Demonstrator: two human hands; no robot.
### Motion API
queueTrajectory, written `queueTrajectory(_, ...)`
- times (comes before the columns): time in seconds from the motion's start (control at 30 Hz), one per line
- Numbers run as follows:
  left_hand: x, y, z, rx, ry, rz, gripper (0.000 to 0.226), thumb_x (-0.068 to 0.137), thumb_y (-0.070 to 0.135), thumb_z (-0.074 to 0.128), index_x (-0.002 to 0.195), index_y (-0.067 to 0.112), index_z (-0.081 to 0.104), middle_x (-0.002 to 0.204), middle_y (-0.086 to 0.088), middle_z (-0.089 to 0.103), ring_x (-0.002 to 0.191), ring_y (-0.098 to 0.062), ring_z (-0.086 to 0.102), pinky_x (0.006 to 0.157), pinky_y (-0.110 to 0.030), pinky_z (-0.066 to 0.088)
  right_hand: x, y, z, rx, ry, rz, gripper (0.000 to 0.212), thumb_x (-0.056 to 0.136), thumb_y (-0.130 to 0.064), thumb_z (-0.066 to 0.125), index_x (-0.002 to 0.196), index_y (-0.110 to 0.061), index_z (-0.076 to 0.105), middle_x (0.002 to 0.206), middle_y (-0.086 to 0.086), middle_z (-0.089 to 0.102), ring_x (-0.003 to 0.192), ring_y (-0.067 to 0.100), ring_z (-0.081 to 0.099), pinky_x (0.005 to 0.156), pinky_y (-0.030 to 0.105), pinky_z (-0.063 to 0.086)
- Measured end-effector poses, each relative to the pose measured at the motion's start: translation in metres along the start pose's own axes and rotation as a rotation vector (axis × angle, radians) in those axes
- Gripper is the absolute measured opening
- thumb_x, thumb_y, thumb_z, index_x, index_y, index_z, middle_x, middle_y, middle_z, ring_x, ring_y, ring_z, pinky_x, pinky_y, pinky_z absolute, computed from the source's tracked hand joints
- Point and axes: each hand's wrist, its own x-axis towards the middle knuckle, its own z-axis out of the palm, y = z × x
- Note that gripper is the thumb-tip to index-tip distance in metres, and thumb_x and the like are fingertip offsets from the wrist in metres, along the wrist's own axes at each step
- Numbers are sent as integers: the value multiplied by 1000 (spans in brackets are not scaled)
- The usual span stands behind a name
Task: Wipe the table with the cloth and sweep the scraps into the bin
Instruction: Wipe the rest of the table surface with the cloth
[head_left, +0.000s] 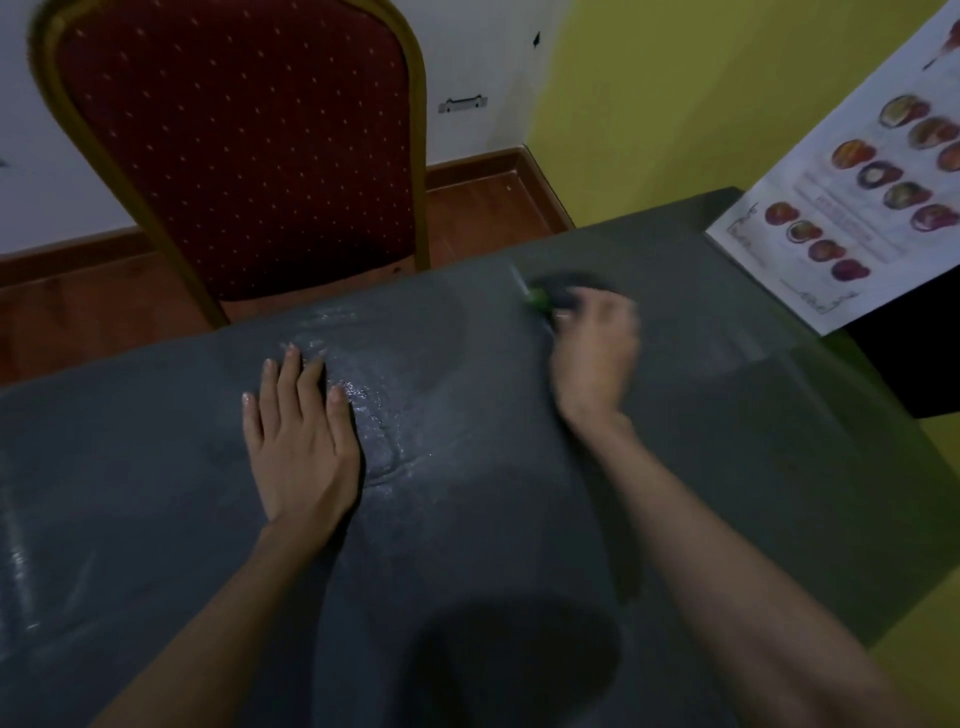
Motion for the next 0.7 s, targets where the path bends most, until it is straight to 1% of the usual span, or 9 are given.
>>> queueTrajectory(0.1,1,-2,1,-4,21,1,58,104,44,7,147,18,36,162,3,23,152,-12,7,122,-30,-6,-32,-91,24,114,-257,-695,32,92,-26,62,122,-19,62,121,12,57,104,33,54,82,44,43)
queueTrajectory(0.17,2,-3,2,-5,34,4,56,104,44,9,145,19,37,161,3,25,151,-12,9,121,-29,-5,-23,-112,35,71,-324,-888,29,93,-30,58,120,-20,62,120,9,57,102,31,53,77,42,43)
queueTrajectory(0.2,2,-3,2,-5,34,6,55,104,44,9,145,20,37,161,3,25,151,-12,9,121,-30,-4,-8,-106,38,52,-296,-876,29,93,-32,57,119,-21,62,120,8,56,102,31,53,77,42,43)
queueTrajectory(0.3,1,-4,3,12,27,12,52,104,44,13,145,20,35,161,2,24,152,-12,7,121,-32,-4,46,-44,41,-85,-178,-538,30,93,-31,52,121,-22,59,122,11,54,106,34,53,82,45,46)
queueTrajectory(0.43,2,2,1,67,0,23,53,103,46,18,144,17,35,162,-4,23,152,-18,7,122,-44,1,93,52,23,-136,31,311,28,99,-24,45,125,-14,49,129,18,46,115,39,47,93,48,39)
queueTrajectory(0.5,2,5,-1,78,-46,71,52,102,47,20,144,20,34,162,-3,21,152,-19,5,121,-47,0,85,45,18,-91,69,461,28,98,-27,48,123,-14,49,128,17,47,115,38,47,94,47,38)
queueTrajectory(0.53,1,6,-2,86,-71,123,51,102,47,21,145,22,35,163,-1,20,152,-18,5,121,-46,0,75,30,19,-63,63,329,29,97,-29,51,123,-16,52,125,16,49,113,36,50,93,47,42)
queueTrajectory(0.63,1,11,-7,110,-133,237,51,101,43,23,145,26,41,161,1,27,152,-18,13,121,-46,6,20,-34,24,7,-65,-358,29,91,-33,58,119,-23,60,114,10,59,97,31,56,78,43,48)
queueTrajectory(0.7,2,10,-8,117,-126,236,52,99,43,25,144,26,45,159,0,32,150,-21,20,120,-47,10,2,-53,31,-25,-157,-568,30,91,-36,58,118,-25,62,112,7,59,93,28,54,72,39,43)
